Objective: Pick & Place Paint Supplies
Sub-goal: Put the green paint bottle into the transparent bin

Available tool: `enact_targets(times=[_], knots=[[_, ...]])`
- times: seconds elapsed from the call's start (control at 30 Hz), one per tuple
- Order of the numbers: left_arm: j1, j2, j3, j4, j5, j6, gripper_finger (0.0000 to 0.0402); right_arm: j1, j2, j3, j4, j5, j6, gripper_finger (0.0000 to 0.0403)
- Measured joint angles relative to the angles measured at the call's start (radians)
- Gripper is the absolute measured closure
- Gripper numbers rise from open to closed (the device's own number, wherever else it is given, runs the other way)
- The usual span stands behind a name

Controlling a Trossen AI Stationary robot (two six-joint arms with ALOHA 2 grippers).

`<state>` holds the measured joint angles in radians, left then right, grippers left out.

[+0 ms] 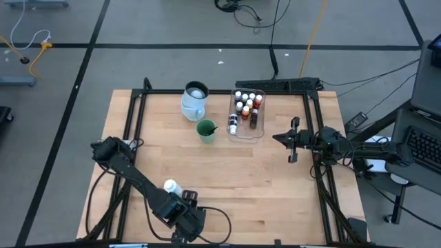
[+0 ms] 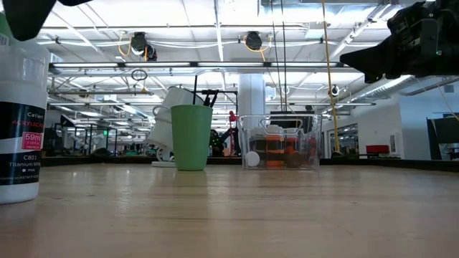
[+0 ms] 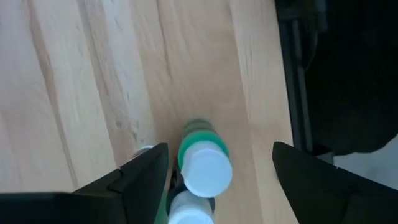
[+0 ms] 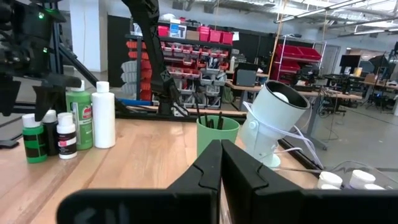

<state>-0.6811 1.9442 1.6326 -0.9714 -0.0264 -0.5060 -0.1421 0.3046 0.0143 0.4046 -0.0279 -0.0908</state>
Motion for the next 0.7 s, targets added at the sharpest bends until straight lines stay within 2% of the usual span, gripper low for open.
enact_targets(times=[0.23,0.57,0.7], knots=[[-0.001,0.000,-0.050,0.001,-0.006,0.036,0.0108,0.000,0.000,0.000,-0.003,0.000,-0.001,0.0401],[0.006,0.000,-0.052,0.003,-0.018,0.056,0.0109,0.000,0.000,0.000,-0.003,0.000,-0.003,0.0401],[0.006,0.000,-0.052,0.003,-0.006,0.089,0.0140,0.000,0.000,0.000,-0.003,0.000,-0.003,0.0401]])
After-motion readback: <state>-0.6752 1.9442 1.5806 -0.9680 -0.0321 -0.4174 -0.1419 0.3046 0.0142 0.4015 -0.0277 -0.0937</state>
